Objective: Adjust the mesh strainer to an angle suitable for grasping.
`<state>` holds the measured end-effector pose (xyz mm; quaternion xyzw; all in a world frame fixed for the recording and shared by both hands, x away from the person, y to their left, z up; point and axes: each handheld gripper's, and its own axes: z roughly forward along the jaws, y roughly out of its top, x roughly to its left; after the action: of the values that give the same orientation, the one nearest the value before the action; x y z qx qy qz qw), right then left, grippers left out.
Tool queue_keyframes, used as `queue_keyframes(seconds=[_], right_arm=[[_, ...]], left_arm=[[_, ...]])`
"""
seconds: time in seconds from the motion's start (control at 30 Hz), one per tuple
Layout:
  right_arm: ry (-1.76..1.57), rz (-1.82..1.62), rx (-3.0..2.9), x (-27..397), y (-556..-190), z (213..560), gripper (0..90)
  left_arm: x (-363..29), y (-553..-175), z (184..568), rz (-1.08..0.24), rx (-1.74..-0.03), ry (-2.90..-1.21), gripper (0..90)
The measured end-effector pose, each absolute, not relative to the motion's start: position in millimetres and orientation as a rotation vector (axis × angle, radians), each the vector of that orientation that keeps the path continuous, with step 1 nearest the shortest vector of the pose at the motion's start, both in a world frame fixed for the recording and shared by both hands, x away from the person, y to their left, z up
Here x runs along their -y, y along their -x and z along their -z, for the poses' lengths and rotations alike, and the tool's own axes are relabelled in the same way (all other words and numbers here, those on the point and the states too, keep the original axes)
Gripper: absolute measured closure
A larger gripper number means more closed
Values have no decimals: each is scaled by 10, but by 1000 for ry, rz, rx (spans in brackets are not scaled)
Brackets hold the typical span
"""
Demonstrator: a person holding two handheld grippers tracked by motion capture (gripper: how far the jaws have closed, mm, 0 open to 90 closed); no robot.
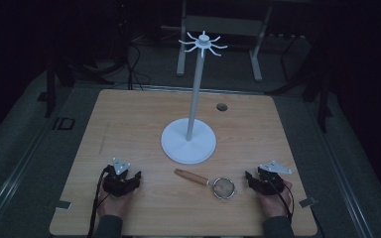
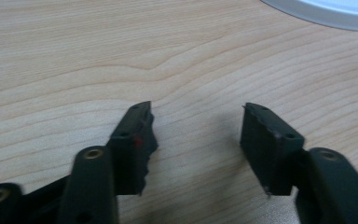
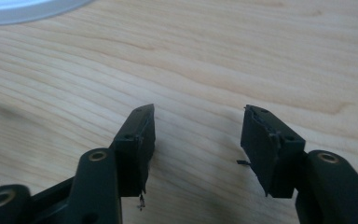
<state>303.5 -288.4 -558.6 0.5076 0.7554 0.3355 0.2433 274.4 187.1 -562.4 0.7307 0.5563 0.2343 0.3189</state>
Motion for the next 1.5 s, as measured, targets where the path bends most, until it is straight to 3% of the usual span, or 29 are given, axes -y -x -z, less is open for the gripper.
queue_keyframes(seconds=[0.27,0.47,1.5], right_arm=[[-1267,-899,-2026,2758,-2968,5429,439],[-1185,-909,-2047,2645,-2971,5262,474],[-1021,-930,-2306,1986,-3199,4983,464]], left_arm=[[-1952,-2730,5561,-533,-1431,-1835,539],[-1952,-2711,5512,-546,-1396,-1814,539],[-1905,-2670,5453,-540,-1315,-1850,531]])
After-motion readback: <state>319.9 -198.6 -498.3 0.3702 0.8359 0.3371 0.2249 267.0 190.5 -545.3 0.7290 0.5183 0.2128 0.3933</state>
